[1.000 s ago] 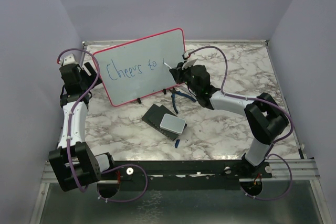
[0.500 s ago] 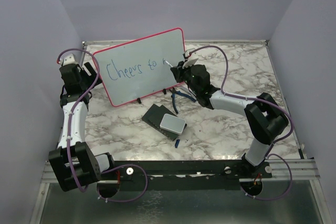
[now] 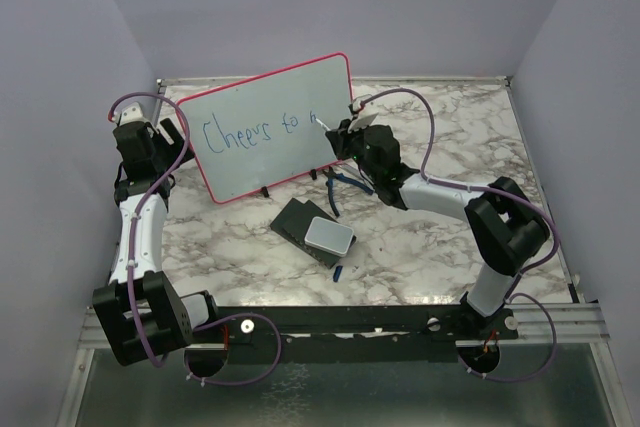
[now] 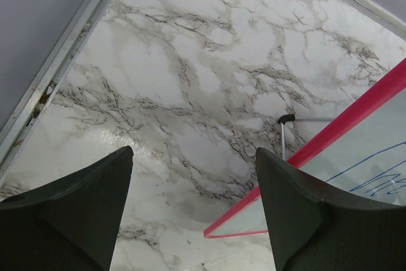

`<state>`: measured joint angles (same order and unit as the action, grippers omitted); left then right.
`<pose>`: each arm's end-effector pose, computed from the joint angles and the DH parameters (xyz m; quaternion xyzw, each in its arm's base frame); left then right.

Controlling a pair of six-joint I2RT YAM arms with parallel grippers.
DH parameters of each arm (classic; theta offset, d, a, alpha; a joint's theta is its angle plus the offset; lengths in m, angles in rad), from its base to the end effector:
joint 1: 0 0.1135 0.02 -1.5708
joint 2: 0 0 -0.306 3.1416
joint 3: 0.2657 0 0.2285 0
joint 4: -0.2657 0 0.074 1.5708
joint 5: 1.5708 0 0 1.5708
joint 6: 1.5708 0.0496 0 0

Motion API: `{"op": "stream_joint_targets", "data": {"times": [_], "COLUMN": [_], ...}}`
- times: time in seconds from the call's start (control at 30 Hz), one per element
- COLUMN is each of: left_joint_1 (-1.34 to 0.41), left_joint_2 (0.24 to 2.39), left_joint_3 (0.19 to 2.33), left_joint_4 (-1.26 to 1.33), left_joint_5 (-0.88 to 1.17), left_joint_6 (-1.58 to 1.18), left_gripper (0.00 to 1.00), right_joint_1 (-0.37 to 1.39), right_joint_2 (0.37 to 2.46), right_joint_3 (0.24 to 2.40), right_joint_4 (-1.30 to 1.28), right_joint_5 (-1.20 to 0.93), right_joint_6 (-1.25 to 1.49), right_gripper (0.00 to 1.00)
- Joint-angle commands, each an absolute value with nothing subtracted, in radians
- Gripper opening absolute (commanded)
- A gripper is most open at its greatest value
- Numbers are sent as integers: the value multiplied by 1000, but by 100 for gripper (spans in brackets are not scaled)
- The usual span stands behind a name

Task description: Write a sentence on the whiteboard

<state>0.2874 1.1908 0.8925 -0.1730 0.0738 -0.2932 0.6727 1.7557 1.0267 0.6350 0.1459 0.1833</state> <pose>0.2359 0.0659 0.3342 -0.2254 0.8219 -0.0330 0.5220 0.3199 0.2456 0.3006 -0.1311 0.7275 0.2296 0.6331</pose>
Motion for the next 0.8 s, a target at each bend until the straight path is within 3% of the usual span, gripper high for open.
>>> {"op": "stream_joint_targets", "data": {"times": [0.0, 0.77], "left_joint_1": [273, 273], "left_joint_2": [1165, 1164], "left_joint_3": [884, 884], "left_joint_4": [-156, -156], "left_joint_5": [87, 82], "left_joint_6": [-291, -291], "left_gripper": [80, 80], "right_joint_1": [669, 669], "right_joint_2": [1740, 1632], "right_joint_3": [1001, 937], "right_joint_4": [624, 649], "right_joint_5": [166, 172], "right_joint_6": [195, 172], "right_gripper": [1, 1]}}
